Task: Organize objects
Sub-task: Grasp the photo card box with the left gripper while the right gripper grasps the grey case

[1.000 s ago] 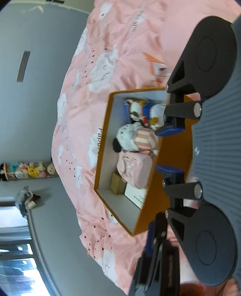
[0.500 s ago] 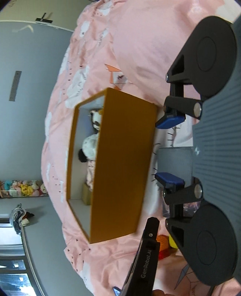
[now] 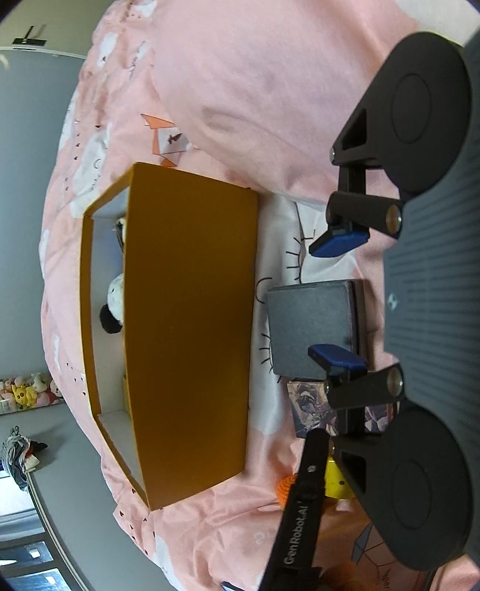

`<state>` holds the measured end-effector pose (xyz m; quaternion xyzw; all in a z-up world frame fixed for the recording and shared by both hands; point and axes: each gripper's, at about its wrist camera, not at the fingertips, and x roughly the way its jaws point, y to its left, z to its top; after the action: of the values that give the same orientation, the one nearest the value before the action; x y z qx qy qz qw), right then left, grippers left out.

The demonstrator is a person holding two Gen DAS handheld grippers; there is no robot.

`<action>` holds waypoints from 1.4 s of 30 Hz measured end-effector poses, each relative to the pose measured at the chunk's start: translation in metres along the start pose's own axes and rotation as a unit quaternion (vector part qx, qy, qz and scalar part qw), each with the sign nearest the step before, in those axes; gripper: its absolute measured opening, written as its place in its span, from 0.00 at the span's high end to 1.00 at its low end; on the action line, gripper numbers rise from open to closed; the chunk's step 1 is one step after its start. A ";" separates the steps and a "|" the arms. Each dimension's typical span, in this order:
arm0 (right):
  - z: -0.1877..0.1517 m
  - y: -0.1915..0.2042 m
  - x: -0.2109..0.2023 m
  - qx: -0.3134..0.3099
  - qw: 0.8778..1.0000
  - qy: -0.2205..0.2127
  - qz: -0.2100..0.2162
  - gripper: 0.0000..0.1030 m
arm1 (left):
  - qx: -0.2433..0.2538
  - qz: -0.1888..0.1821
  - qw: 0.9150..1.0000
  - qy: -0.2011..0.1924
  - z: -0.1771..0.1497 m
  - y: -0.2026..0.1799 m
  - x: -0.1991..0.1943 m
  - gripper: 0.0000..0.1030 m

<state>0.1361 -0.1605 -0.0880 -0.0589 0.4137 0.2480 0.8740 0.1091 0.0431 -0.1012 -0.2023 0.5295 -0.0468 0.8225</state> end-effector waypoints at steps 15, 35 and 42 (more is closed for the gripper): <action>-0.001 -0.022 0.029 0.072 0.995 0.053 0.052 0.46 | -0.064 -0.030 0.996 0.059 0.002 0.021 0.032 0.43; 0.003 -0.063 0.067 0.206 0.962 0.086 0.158 0.46 | -0.075 -0.027 0.995 0.062 0.008 0.020 0.042 0.47; 0.008 -0.067 0.035 0.206 0.963 0.077 0.156 0.61 | -0.054 -0.046 0.997 0.031 0.006 0.019 0.012 0.71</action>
<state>0.1926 -0.2025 -0.1157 0.1684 0.5258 0.2858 0.7832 0.1171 0.0586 -0.1164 -0.2689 0.5467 -0.0624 0.7905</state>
